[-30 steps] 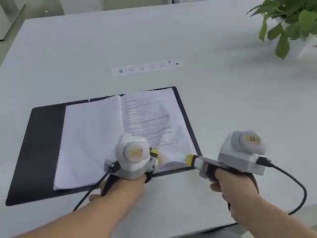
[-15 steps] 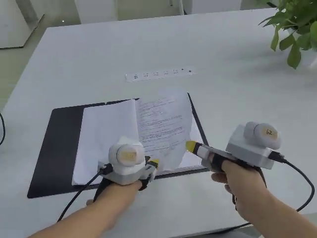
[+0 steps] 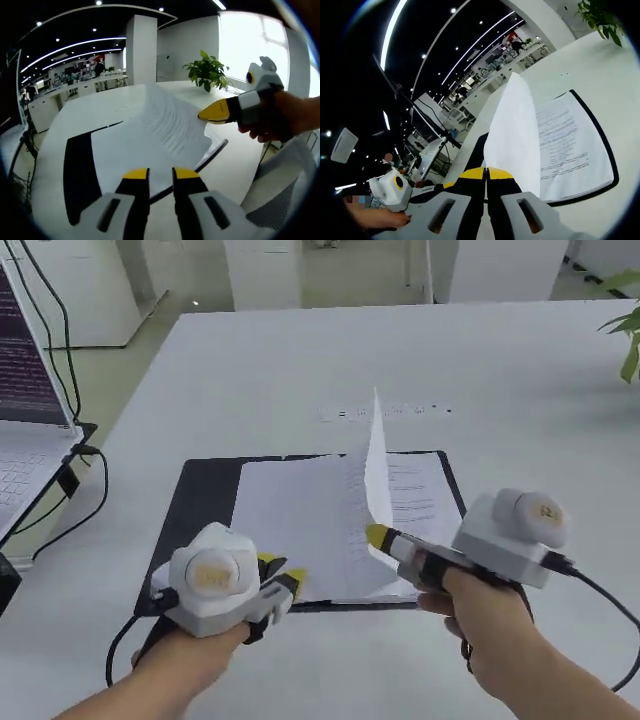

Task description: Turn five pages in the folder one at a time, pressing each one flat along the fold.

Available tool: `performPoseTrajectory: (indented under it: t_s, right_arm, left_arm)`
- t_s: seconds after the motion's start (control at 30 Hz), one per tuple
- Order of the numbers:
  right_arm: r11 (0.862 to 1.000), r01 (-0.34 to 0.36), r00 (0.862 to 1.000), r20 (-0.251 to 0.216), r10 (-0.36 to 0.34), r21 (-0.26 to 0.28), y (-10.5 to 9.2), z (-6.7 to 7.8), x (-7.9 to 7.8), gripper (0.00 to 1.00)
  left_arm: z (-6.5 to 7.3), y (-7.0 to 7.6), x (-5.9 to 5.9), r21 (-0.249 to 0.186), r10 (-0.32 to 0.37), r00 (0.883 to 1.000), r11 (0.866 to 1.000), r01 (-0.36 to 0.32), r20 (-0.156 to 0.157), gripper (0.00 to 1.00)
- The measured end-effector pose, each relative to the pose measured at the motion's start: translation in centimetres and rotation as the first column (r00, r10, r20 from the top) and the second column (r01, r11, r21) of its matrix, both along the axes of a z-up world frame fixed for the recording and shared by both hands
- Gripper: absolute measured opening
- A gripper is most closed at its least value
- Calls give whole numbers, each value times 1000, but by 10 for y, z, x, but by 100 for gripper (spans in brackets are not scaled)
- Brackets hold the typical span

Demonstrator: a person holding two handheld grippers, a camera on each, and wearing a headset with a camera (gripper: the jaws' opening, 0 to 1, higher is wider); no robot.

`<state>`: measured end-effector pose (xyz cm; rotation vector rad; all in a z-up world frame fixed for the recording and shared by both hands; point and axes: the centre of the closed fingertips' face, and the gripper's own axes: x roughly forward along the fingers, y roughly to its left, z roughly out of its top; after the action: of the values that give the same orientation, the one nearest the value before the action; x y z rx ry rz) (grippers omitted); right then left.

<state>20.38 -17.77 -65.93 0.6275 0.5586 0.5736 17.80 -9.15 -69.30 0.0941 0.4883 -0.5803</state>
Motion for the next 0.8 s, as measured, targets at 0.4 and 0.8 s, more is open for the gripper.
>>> performPoseTrajectory:
  t_s: [0.4,0.8]
  right_arm:
    - [995,-101,995,13,100,8,74,11,-1,0]
    - [986,-161,987,-34,159,-44,124,-11,-1,0]
  left_arm:
    - [17,61,-25,16,53,998,998,-53,46,18]
    - [41,97,-39,-24,118,991,993,-117,68,19]
